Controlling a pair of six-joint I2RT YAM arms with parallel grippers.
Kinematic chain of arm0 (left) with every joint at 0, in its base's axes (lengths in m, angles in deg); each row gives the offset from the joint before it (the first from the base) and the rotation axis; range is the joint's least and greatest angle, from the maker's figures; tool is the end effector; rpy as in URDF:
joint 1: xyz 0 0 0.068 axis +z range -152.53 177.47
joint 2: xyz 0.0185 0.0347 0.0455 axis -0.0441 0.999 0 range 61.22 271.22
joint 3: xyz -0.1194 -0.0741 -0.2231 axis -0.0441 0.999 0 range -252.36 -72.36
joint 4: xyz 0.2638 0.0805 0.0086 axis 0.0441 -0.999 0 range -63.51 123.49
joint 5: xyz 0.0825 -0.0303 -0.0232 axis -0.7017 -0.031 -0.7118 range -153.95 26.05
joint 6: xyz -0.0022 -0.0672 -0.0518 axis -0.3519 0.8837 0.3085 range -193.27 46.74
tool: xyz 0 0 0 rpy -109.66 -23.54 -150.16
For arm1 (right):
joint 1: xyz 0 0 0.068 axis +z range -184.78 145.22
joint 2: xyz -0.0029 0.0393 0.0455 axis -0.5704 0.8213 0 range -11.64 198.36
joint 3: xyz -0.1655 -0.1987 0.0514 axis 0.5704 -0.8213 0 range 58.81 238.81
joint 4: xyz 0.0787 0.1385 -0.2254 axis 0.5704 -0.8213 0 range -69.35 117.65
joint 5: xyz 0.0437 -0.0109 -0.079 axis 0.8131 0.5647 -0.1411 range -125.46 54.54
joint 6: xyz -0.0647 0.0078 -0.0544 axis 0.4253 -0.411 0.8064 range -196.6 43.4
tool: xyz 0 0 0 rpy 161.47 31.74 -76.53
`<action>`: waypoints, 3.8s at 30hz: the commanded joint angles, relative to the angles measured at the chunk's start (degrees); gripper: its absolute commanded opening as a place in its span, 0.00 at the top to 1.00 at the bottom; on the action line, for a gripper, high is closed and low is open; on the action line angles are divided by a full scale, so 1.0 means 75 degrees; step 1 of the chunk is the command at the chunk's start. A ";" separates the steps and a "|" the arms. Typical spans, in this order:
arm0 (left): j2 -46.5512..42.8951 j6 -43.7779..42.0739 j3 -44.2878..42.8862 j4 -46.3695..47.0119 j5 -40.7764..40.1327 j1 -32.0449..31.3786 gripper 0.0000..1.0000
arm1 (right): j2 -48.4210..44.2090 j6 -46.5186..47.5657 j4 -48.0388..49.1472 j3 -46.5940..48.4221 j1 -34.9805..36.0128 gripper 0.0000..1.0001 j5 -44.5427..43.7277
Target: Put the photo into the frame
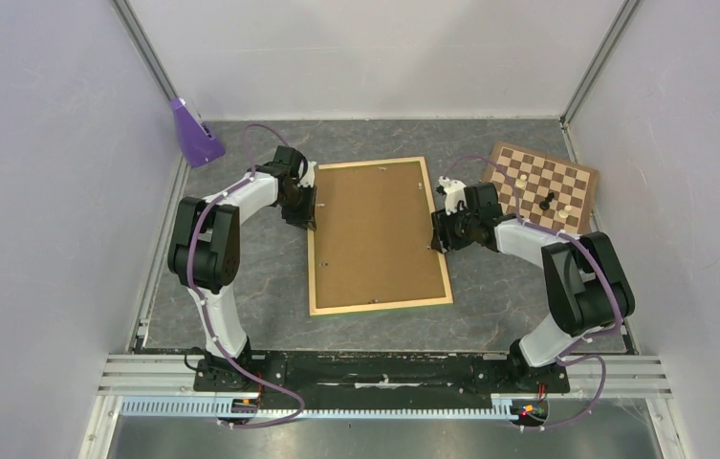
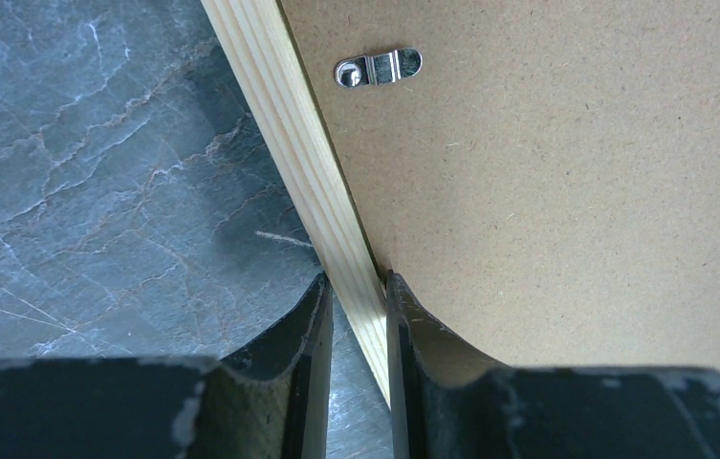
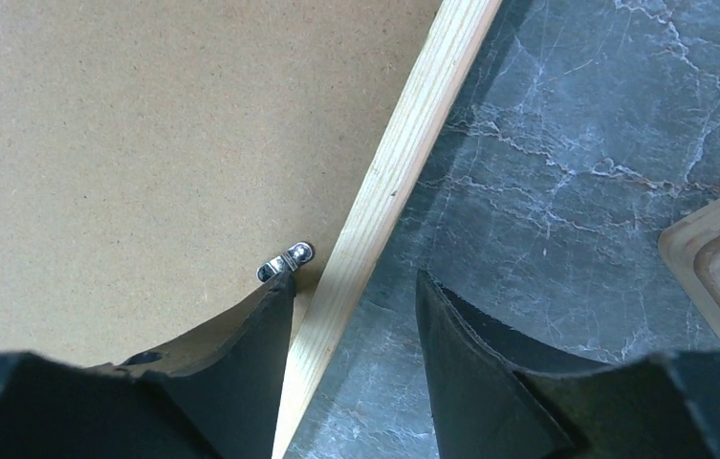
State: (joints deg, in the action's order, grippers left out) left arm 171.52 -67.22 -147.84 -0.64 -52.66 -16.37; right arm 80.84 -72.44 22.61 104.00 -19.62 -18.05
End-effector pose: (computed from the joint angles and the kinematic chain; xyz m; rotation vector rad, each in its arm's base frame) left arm 0.3938 -0.1122 0.1155 0.2408 2.7815 -0.3615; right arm 0.3228 0.1108 0.1021 -0.5435 2.4218 0.4588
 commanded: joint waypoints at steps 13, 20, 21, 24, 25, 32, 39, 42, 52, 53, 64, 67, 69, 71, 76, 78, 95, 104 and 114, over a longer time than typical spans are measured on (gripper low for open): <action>-0.0394 -0.0606 -0.0072 -0.0031 -0.0236 0.0088 0.98 | -0.0373 -0.0549 0.0380 0.0045 -0.0184 0.48 0.0342; -0.0375 -0.0596 -0.0072 -0.0031 -0.0222 0.0085 0.98 | -0.0092 -0.1259 0.0565 0.0188 -0.0234 0.47 0.0770; -0.0375 -0.0595 -0.0075 -0.0030 -0.0216 0.0085 0.98 | -0.0048 -0.1317 0.0574 0.0214 -0.0228 0.47 0.0755; -0.0375 -0.0595 -0.0074 -0.0031 -0.0228 0.0088 0.98 | 0.0061 -0.1372 0.0560 0.0262 -0.0229 0.46 0.0583; -0.0365 -0.0595 -0.0073 -0.0031 -0.0228 0.0088 0.98 | 0.0088 -0.1372 0.0566 0.0256 -0.0228 0.45 0.0544; -0.0310 -0.0571 -0.0108 -0.0028 -0.0187 0.0088 0.98 | 0.0293 -0.1451 0.0590 0.0194 -0.0129 0.43 0.0465; -0.0338 -0.0571 -0.0096 -0.0031 -0.0216 0.0088 0.98 | 0.0374 -0.1335 0.0497 0.0194 0.0013 0.43 0.0287; -0.0329 -0.0571 -0.0107 -0.0024 -0.0204 0.0082 0.98 | 0.0361 -0.1147 0.0337 0.0197 0.0218 0.43 -0.0039; -0.0353 -0.0571 -0.0108 -0.0031 -0.0189 0.0083 0.98 | 0.0166 -0.0526 -0.0077 0.0108 0.0436 0.48 -0.0985; -0.0340 -0.0571 -0.0108 -0.0030 -0.0184 0.0082 0.98 | 0.0140 -0.0369 -0.0097 0.0076 0.0457 0.49 -0.1040; -0.0375 -0.0571 -0.0116 -0.0031 -0.0227 0.0088 0.98 | -0.0165 0.0429 -0.0333 -0.0292 0.0566 0.54 -0.1524; -0.0363 -0.0568 -0.0131 -0.0031 -0.0227 0.0087 0.98 | -0.0215 0.0566 -0.0371 -0.0374 0.0565 0.56 -0.1539; -0.0375 -0.0571 -0.0143 -0.0031 -0.0230 0.0087 0.98 | -0.0205 0.0622 -0.0360 -0.0432 0.0569 0.56 -0.1528; -0.0375 -0.0571 -0.0143 -0.0031 -0.0240 0.0088 0.98 | -0.0186 0.0640 -0.0315 -0.0480 0.0580 0.58 -0.1519; -0.0375 -0.0583 -0.0131 -0.0049 -0.0260 0.0088 0.98 | -0.0114 0.0819 -0.0263 -0.0517 0.0578 0.65 -0.1544; -0.0365 -0.0580 -0.0146 -0.0055 -0.0265 0.0088 0.98 | -0.0100 0.0922 -0.0256 -0.0510 0.0581 0.68 -0.1558; -0.0410 -0.0582 -0.0190 -0.0090 -0.0304 0.0123 0.98 | 0.0240 0.1512 -0.0329 -0.0736 0.0769 0.60 -0.1796; -0.0392 -0.0595 -0.0189 -0.0090 -0.0320 0.0124 0.98 | 0.0115 0.1794 -0.0593 -0.0498 0.0780 0.51 -0.2138; -0.0433 -0.0607 -0.0154 -0.0089 -0.0321 0.0135 0.98 | 0.0226 0.0603 -0.0652 -0.0056 0.0296 0.51 -0.0824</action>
State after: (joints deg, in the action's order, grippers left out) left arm 171.44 -67.27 -147.84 -0.69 -53.31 -16.11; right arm 79.73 -65.29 24.60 103.50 -15.10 -24.35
